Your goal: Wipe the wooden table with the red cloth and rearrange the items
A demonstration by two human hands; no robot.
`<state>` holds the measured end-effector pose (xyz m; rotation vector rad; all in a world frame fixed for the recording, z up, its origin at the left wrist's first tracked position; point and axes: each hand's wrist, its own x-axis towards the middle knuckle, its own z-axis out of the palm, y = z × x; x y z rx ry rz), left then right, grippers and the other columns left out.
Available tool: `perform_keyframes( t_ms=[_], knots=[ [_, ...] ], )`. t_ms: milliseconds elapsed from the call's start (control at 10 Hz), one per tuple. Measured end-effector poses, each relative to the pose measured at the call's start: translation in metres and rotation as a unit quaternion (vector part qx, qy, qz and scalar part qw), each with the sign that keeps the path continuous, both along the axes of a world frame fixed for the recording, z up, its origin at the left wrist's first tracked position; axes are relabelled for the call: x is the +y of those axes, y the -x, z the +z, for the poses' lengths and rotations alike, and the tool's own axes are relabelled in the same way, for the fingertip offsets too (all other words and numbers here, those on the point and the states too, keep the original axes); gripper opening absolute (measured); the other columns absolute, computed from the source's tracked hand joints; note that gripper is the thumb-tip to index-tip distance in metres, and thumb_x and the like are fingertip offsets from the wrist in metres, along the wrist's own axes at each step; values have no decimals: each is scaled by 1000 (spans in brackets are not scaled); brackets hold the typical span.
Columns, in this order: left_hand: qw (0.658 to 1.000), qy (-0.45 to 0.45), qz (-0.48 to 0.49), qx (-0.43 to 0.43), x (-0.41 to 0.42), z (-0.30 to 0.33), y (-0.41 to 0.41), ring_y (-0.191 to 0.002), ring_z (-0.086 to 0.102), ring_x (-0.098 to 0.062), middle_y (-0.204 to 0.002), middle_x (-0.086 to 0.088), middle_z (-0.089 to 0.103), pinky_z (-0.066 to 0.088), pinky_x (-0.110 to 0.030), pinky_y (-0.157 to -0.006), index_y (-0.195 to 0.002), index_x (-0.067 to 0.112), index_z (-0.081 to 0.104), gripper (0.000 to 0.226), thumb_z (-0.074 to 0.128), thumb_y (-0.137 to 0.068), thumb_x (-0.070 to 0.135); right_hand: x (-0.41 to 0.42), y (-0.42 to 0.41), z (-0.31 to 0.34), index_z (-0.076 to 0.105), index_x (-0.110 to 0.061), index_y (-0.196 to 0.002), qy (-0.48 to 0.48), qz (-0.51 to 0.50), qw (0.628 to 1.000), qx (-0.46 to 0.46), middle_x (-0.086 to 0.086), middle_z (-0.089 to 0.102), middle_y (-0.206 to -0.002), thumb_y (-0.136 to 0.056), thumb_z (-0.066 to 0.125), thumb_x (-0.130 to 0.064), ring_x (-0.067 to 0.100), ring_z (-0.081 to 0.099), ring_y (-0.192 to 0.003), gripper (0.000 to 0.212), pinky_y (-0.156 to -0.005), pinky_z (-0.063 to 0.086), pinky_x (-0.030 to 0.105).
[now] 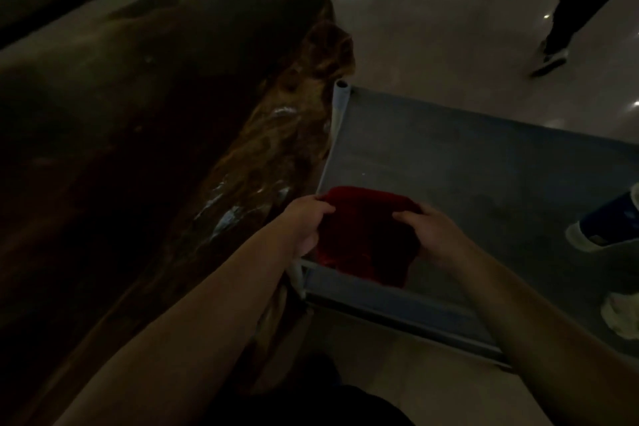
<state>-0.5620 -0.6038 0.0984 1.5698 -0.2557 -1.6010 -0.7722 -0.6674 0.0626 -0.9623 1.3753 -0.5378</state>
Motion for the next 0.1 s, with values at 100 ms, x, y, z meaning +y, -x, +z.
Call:
perform_keyframes(
  t_ms=[100],
  knots=[
    [998,-15,-30,-53,-12,-9,5,-88,67,-23,-112,-14,67,58,-39,-81,-132,9,56,39,62,-94,11,-11,5,-10,68,-14,-115,66,82,979,172,11,73,-114,-89,76,-21,22,72,-94,28,-87,57,40]
  ],
)
